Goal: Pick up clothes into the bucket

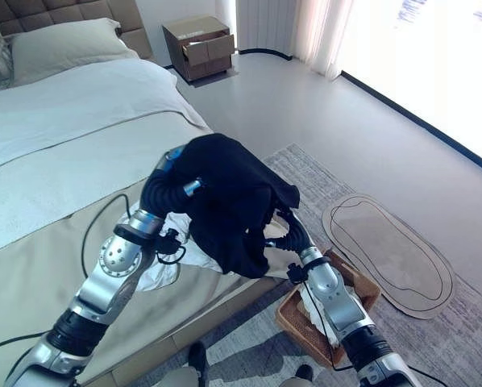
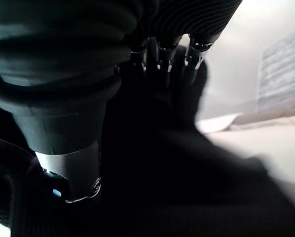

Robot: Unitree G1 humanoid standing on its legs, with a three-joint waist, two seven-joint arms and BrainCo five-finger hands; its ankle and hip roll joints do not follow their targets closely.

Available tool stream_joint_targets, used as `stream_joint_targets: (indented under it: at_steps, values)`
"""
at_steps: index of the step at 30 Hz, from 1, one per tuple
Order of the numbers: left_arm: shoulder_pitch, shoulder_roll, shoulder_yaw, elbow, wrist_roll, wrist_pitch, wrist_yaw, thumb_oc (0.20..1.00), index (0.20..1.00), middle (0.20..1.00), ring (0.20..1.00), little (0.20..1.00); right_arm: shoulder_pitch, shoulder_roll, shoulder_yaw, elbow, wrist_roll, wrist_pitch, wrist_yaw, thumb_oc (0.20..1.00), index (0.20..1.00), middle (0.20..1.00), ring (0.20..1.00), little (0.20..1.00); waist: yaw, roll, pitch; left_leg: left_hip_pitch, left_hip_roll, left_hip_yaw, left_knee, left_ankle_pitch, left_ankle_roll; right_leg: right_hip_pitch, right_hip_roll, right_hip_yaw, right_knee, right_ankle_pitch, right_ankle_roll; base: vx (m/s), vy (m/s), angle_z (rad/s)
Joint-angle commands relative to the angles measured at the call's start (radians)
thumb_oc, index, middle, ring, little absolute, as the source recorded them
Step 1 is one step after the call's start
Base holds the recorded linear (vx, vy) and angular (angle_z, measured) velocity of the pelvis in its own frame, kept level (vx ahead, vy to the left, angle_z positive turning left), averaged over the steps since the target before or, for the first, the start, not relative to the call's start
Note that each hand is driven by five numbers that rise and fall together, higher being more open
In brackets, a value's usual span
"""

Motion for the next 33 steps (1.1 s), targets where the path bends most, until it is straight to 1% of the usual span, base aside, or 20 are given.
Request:
stream_joint_targets:
  at_steps: [1, 2, 9, 11, 12, 13, 14, 17, 25, 29, 31, 32, 33]
  values:
    - [-0.058, -0.039, 0.006, -0.04, -0.074, -0.041, -0.02, 0.2, 0.2, 0.2, 0.2, 0.2, -0.07, 0.031, 0.022, -0.081, 0.099, -0.041, 0.01, 1.0, 1.0, 1.0, 1.0, 1.0, -0.001, -0.003, -0.053, 0.034, 0.013, -0.019, -0.039, -0.023, 0.013, -0.067, 0.03, 0.032, -0.01, 0.082, -0.011, 0.0, 0.0, 0.0]
    - [-0.046, -0.047, -0.013, -0.029, -0.097, -0.034, -0.036, 0.2, 0.2, 0.2, 0.2, 0.2, -0.07, 0.044, 0.029, -0.09, 0.146, -0.042, 0.021, 1.0, 1.0, 1.0, 1.0, 1.0, -0.004, -0.003, -0.056, 0.041, 0.012, -0.016, -0.039, -0.024, 0.013, -0.064, 0.031, 0.036, -0.007, 0.08, -0.012, 0.0, 0.0, 0.0]
    - [-0.037, -0.069, -0.064, -0.013, -0.146, -0.012, -0.069, 0.2, 0.2, 0.2, 0.2, 0.2, -0.078, 0.076, 0.069, -0.099, 0.227, -0.035, 0.051, 1.0, 1.0, 1.0, 1.0, 1.0, -0.014, -0.005, -0.068, 0.056, 0.014, -0.005, -0.048, -0.024, 0.012, -0.057, 0.031, 0.038, -0.009, 0.08, -0.012, 0.01, -0.009, -0.04]
    - [-0.052, -0.075, -0.082, -0.018, -0.143, -0.009, -0.073, 0.2, 0.2, 0.2, 0.2, 0.2, -0.091, 0.085, 0.109, -0.102, 0.283, -0.031, 0.096, 1.0, 1.0, 1.0, 1.0, 1.0, -0.016, -0.006, -0.069, 0.059, 0.012, -0.006, -0.047, -0.025, 0.012, -0.057, 0.03, 0.04, -0.006, 0.08, -0.013, 0.01, -0.008, -0.09]
    - [-0.053, -0.076, -0.084, -0.018, -0.144, -0.009, -0.077, 0.2, 0.2, 0.2, 0.2, 0.2, -0.092, 0.082, 0.121, -0.103, 0.293, -0.029, 0.113, 0.398, 0.398, 0.398, 0.398, 0.398, -0.016, -0.006, -0.069, 0.06, 0.012, -0.006, -0.046, -0.026, 0.013, -0.056, 0.029, 0.04, -0.006, 0.08, -0.013, 0.01, -0.006, -0.04]
    - [-0.053, -0.077, -0.084, -0.018, -0.144, -0.009, -0.077, 0.2, 0.2, 0.2, 0.2, 0.2, -0.092, 0.082, 0.122, -0.103, 0.293, -0.029, 0.114, 0.241, 0.241, 0.241, 0.241, 0.241, -0.016, -0.006, -0.069, 0.06, 0.012, -0.006, -0.046, -0.026, 0.013, -0.055, 0.029, 0.039, -0.006, 0.08, -0.013, 0.0, 0.0, 0.0]
    - [-0.056, -0.079, -0.089, -0.017, -0.149, -0.009, -0.081, 0.2, 0.2, 0.2, 0.2, 0.2, -0.095, 0.083, 0.134, -0.103, 0.314, -0.029, 0.13, 0.2, 0.2, 0.2, 0.2, 0.2, -0.016, -0.006, -0.07, 0.06, 0.013, -0.006, -0.046, -0.027, 0.013, -0.055, 0.029, 0.039, -0.005, 0.08, -0.013, 0.0, 0.0, 0.0]
    - [-0.064, -0.085, -0.093, -0.015, -0.151, -0.007, -0.085, 0.2, 0.2, 0.2, 0.2, 0.2, -0.101, 0.074, 0.156, -0.096, 0.297, -0.024, 0.143, 0.2, 0.2, 0.2, 0.2, 0.2, -0.017, -0.006, -0.074, 0.062, 0.014, -0.005, -0.046, -0.028, 0.012, -0.054, 0.029, 0.037, -0.006, 0.078, -0.013, 0.0, 0.0, 0.0]
    - [-0.084, -0.104, -0.084, -0.037, -0.191, -0.007, -0.075, 0.2, 0.2, 0.2, 0.2, 0.2, -0.08, 0.082, 0.144, -0.056, 0.273, -0.022, 0.11, 0.2, 0.2, 0.2, 0.2, 0.2, -0.017, -0.005, -0.08, 0.064, 0.011, -0.011, -0.043, -0.032, 0.013, -0.045, 0.028, 0.036, -0.007, 0.076, -0.012, 0.0, 0.0, 0.0]
    - [-0.078, -0.101, -0.07, -0.046, -0.188, -0.011, -0.07, 0.2, 0.2, 0.2, 0.2, 0.2, -0.059, 0.078, 0.117, -0.056, 0.275, -0.027, 0.097, 0.2, 0.2, 0.2, 0.2, 0.2, -0.018, -0.004, -0.083, 0.065, 0.012, -0.012, -0.042, -0.034, 0.013, -0.04, 0.028, 0.035, -0.007, 0.074, -0.012, 0.0, 0.0, 0.0]
    - [-0.071, -0.093, -0.059, -0.045, -0.177, -0.012, -0.067, 0.2, 0.2, 0.2, 0.2, 0.2, -0.04, 0.069, 0.094, -0.062, 0.285, -0.031, 0.095, 0.2, 0.2, 0.2, 0.2, 0.2, -0.019, -0.004, -0.085, 0.067, 0.012, -0.011, -0.041, -0.035, 0.013, -0.039, 0.029, 0.035, -0.007, 0.073, -0.012, 0.0, 0.0, 0.0]
    - [-0.047, -0.091, -0.04, -0.031, -0.184, -0.011, -0.067, 0.2, 0.2, 0.2, 0.2, 0.2, -0.005, 0.061, 0.056, -0.07, 0.301, -0.035, 0.088, 0.2, 0.2, 0.2, 0.2, 0.2, -0.022, -0.004, -0.085, 0.069, 0.013, -0.009, -0.04, -0.036, 0.013, -0.038, 0.029, 0.035, -0.006, 0.072, -0.012, 0.0, 0.0, 0.0]
    - [-0.046, -0.091, -0.04, -0.032, -0.184, -0.011, -0.068, 0.2, 0.2, 0.2, 0.2, 0.2, -0.004, 0.06, 0.055, -0.071, 0.301, -0.034, 0.089, 0.2, 0.2, 0.2, 0.2, 0.2, -0.022, -0.004, -0.086, 0.069, 0.013, -0.009, -0.04, -0.036, 0.013, -0.038, 0.029, 0.035, -0.006, 0.072, -0.012, 0.0, 0.0, 0.0]
